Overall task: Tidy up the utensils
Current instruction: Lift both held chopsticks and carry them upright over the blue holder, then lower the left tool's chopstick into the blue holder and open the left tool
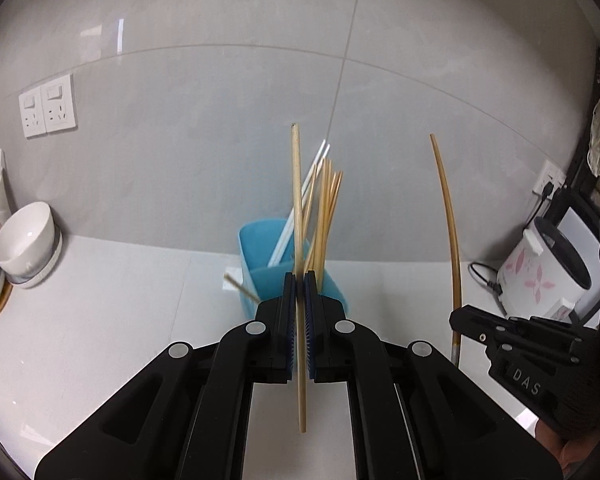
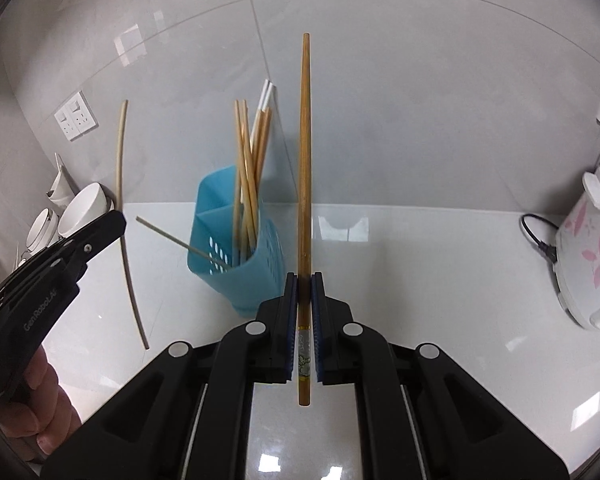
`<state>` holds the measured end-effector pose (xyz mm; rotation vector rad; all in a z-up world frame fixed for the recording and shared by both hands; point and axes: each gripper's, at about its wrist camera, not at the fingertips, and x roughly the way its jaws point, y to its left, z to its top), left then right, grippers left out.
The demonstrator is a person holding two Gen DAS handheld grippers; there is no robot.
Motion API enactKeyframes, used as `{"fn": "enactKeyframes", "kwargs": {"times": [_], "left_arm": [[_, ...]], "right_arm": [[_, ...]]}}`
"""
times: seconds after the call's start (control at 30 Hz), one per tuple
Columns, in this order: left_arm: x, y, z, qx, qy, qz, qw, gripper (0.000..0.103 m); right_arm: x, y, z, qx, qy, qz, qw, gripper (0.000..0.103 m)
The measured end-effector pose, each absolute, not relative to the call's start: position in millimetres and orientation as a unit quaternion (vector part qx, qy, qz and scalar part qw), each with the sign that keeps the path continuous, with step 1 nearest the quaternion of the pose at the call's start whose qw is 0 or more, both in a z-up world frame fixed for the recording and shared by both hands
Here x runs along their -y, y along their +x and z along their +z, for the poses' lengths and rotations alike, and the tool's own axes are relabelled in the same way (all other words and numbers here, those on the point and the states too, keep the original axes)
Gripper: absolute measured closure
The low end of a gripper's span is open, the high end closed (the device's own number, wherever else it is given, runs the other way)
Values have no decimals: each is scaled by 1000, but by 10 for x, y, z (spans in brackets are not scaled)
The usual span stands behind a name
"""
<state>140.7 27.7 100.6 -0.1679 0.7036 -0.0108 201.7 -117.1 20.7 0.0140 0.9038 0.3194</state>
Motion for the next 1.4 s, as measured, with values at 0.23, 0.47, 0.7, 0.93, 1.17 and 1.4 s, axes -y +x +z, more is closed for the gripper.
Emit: {"fn": "enactKeyframes", "kwargs": {"times": [0.23, 0.47, 0.7, 0.93, 1.17, 1.4], "left_arm": [[-271, 1708, 980, -314, -88, -8, 945, 99], [-159, 1927, 897, -274, -74, -16, 959, 99], [-52, 2046, 669, -255, -53, -27, 965, 99], [-19, 2132, 464, -267, -45, -27, 962, 99], [-18, 2184, 336, -282, -43, -25, 958, 99], [0, 2192, 326, -301, -44, -30, 952, 99]], "right_arm": [[1100, 2193, 236, -414, 18, 169, 894, 97], [1101, 2342, 179, -412, 34, 168, 895, 97], [1113, 2450, 66, -420, 42, 163, 892, 97], [1066, 2517, -19, -427, 45, 164, 888, 97], [1097, 2518, -52, -430, 43, 166, 886, 97], [1081, 2510, -23, -429, 41, 166, 887, 97]]}}
